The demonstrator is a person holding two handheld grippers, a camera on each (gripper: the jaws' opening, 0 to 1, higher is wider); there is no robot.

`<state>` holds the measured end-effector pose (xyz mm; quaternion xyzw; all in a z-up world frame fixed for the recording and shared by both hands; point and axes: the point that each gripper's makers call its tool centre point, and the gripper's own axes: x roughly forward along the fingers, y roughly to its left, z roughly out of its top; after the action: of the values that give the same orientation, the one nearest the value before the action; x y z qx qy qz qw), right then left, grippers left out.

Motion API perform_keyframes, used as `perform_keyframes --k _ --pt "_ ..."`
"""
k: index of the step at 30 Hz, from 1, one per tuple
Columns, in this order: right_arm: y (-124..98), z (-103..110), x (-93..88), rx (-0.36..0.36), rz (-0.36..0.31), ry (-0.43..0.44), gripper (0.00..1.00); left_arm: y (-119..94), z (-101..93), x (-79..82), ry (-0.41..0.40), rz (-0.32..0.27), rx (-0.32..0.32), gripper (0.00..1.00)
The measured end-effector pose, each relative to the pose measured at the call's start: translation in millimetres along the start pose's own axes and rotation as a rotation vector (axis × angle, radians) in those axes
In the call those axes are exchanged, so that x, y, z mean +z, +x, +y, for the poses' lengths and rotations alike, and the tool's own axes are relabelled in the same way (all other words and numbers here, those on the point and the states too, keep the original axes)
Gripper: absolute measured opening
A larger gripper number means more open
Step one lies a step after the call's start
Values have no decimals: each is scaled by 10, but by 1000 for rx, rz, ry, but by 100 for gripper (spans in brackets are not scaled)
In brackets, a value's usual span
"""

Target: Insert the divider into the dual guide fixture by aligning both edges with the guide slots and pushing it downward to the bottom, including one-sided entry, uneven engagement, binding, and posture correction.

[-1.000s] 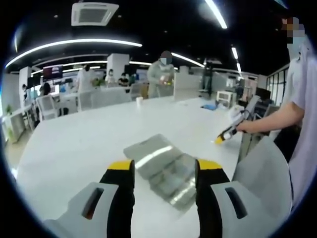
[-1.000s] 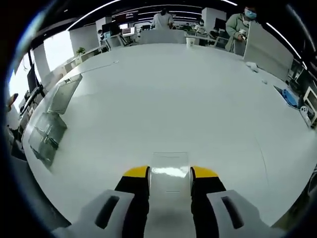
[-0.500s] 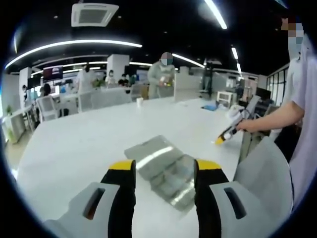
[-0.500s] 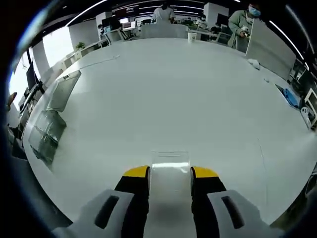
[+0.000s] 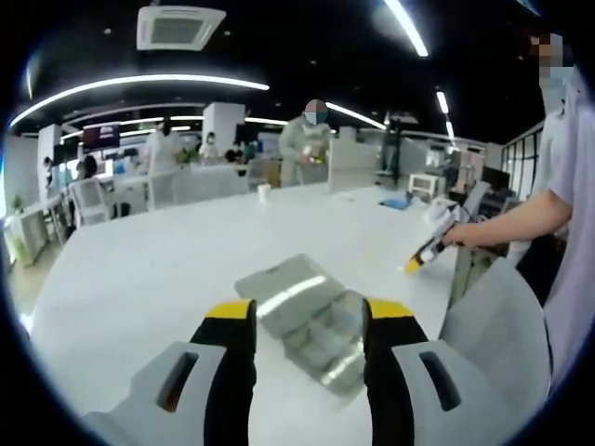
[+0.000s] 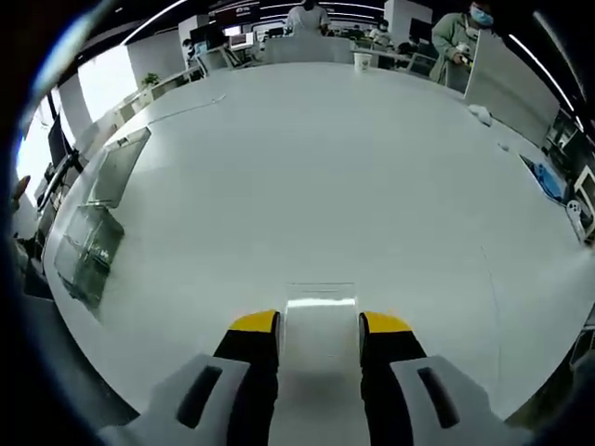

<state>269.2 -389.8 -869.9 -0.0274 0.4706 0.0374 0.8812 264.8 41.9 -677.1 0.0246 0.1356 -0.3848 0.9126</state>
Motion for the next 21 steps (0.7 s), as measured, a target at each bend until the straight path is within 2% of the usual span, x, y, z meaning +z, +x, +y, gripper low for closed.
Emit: perform_keyframes --k 7,21 --pt "-10 3 -13 4 11 -6 28 -2 15 0 -7 -4 1 44" --pt "-20 -8 1 -10 -14 -7 27 23 -5 6 -5 -5 -6 44"
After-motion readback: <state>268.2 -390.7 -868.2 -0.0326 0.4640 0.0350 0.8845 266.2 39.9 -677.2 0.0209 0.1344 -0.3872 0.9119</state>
